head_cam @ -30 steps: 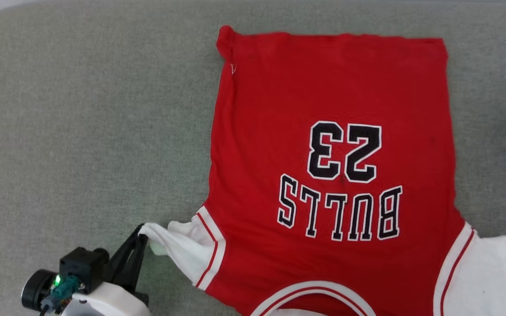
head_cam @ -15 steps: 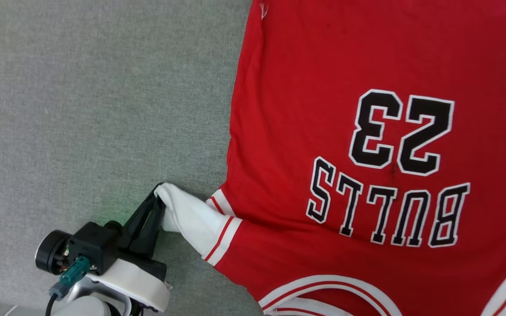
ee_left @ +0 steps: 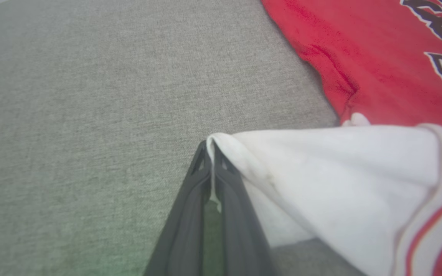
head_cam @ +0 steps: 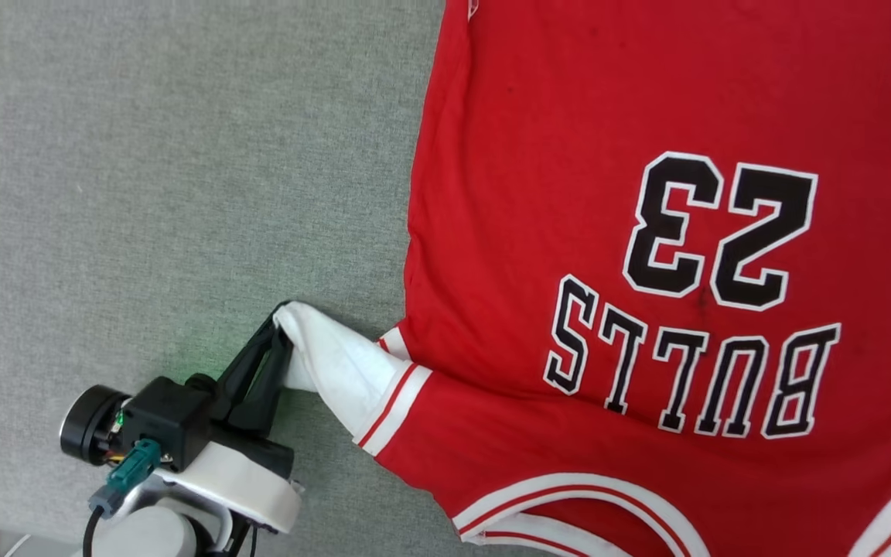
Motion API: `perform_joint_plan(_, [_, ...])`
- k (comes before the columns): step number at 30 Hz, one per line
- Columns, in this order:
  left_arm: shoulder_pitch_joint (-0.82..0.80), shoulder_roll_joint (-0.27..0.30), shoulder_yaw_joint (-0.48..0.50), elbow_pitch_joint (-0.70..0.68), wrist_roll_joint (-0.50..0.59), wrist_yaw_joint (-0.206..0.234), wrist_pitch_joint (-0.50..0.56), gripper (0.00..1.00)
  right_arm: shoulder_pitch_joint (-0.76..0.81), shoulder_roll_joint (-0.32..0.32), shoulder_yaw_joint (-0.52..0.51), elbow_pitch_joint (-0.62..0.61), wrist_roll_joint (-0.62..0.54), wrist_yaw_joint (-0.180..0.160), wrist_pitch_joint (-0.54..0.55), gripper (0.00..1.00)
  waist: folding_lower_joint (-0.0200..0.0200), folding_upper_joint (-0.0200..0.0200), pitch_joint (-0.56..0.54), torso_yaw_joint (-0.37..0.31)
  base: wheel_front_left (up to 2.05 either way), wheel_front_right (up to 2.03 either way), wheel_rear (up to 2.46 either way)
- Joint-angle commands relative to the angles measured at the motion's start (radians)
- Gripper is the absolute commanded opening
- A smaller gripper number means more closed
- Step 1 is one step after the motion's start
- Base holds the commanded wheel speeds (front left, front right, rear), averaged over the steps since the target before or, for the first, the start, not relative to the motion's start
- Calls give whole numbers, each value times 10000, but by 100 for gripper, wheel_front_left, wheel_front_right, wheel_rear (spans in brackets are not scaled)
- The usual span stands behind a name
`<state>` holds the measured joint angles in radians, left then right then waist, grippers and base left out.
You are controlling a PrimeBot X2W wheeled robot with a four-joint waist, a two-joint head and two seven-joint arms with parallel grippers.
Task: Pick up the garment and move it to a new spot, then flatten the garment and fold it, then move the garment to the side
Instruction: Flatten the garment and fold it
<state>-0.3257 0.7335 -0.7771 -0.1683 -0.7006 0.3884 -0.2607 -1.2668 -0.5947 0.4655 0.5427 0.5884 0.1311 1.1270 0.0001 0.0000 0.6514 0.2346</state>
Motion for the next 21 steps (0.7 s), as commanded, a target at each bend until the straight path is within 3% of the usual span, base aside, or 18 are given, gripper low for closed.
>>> perform_joint_plan(1, [223,69,28,117,-65,126,26,0,282,-39,100,124,-61,-6,-143,0,-1,0,-397,-170,0,0,0])
perform_joint_plan(6, [622,25,84,77,-178,290,-2,0,617,-322,352,-262,573,-7,-627,0,-1,0,-1315,-427,0,0,0])
perform_joint_plan(10, [1101,169,139,24,-342,430,-14,0,1411,-1115,982,-1170,1212,-7,-867,0,-1,0,-2023,-668,0,0,0])
perform_joint_plan(17, [1750,434,134,-90,-571,631,56,0,3794,-3210,1712,-3393,2505,-9,-1447,0,-1,0,-3087,-1006,0,0,0])
perform_joint_plan(21, [2018,565,183,-127,-727,736,96,0,5603,-4336,1479,-4357,3132,-7,-2048,0,-1,0,-3470,-1164,0,0,0])
